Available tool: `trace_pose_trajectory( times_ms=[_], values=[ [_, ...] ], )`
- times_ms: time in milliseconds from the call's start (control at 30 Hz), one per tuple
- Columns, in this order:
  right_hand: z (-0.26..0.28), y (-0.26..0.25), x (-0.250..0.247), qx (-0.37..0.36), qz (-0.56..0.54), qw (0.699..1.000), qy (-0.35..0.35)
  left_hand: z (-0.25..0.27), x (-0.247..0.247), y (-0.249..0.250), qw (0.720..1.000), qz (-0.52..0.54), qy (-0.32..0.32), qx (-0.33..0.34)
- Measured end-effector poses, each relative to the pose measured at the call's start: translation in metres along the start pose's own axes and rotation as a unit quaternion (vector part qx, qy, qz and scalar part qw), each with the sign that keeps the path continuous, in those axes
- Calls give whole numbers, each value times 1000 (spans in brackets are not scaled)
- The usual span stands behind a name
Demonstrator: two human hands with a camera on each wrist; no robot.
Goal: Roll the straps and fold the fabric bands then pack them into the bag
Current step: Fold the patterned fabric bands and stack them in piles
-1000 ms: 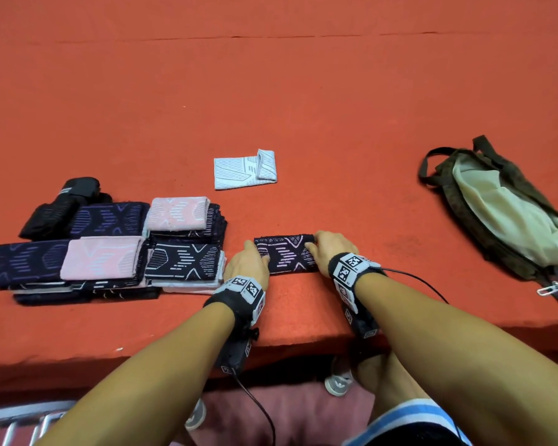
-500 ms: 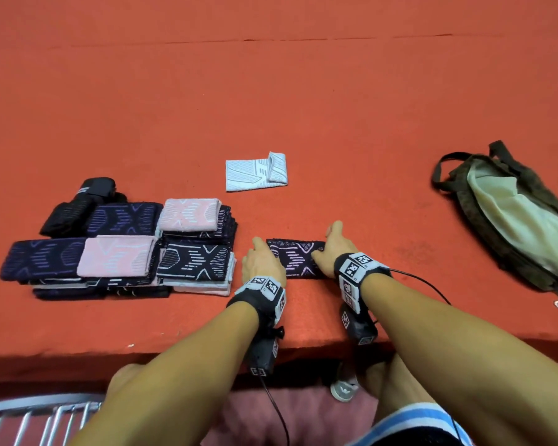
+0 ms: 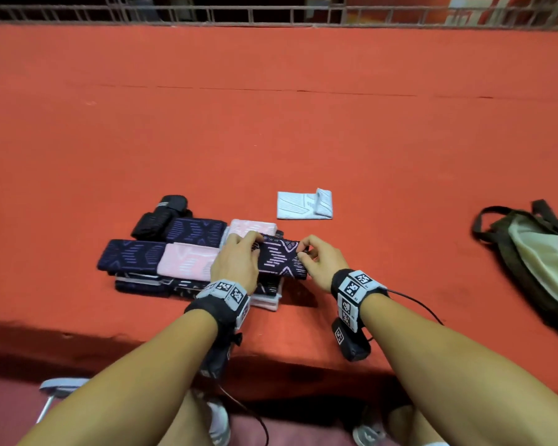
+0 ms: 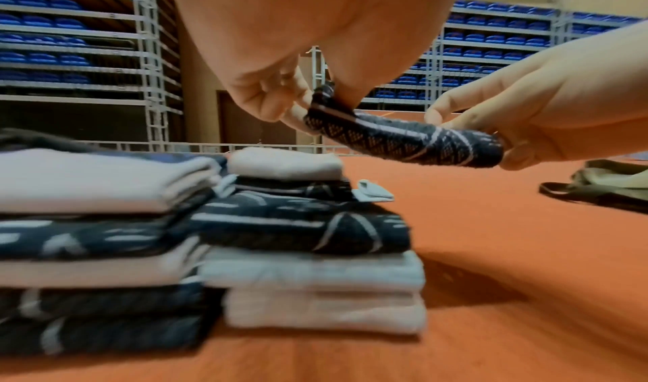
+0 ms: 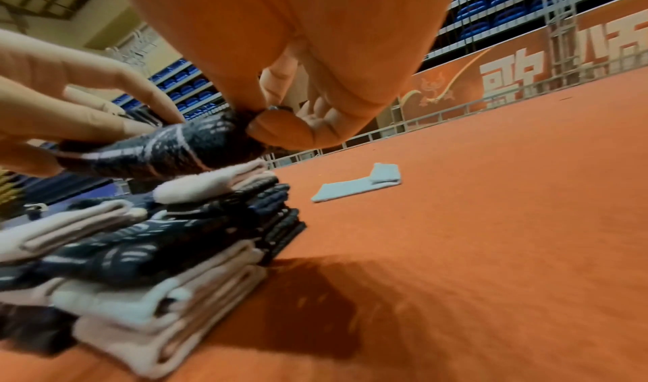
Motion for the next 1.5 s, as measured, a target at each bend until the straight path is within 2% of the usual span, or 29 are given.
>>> trace_pose_trajectory(
  times_ms=[100, 200, 300, 433, 600, 767, 867, 933, 1067, 1133, 1200, 1367, 1500],
  values=[
    [1, -22, 29, -18, 4, 1000, -8, 3, -10, -36, 999, -28, 18, -24],
    [3, -26, 49, -7, 16, 1000, -6, 7, -9, -57, 997, -76, 24, -20],
    [3, -21, 59, 18, 49, 999, -11, 10, 0, -65, 991, -131, 31, -4],
    [1, -11, 63, 26, 100, 993, -55, 8, 7, -67, 988, -151, 42, 17],
    [2, -9, 65, 6, 133, 986, -103, 14, 12, -62, 981, -182, 53, 49],
    [3, -12, 62, -11, 125, 984, -124, 15, 4, -55, 980, -179, 87, 24],
    [-6, -17, 42, -39, 110, 988, -101, 7, -7, -31, 981, -149, 117, 32],
    [-15, -12, 24, -31, 100, 992, -75, -1, -7, -5, 984, -114, 124, 57],
    [-32, 20, -7, 23, 100, 994, -45, -24, 22, 57, 995, -3, 59, 79],
    [-41, 39, -24, 51, 105, 992, -52, -36, 48, 83, 997, 45, 3, 62],
    [-53, 58, -43, 82, 104, 990, -52, -51, 76, 101, 997, 48, -40, 38],
    [-86, 102, -79, 147, 98, 984, -11, -93, 148, 119, 991, 62, -119, -24],
    [-108, 129, -71, 152, 94, 984, -26, -129, 203, 116, 989, 60, -119, -65]
  ],
)
Point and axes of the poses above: each hand's wrist, its own z-axis away from the middle knuckle, its own x-axis out of the palm, y = z × x, the point moved 6 cm from there along -z, towards the middle knuckle, and after that the axes turned 9 degrees about y, right-handed, at the moved point
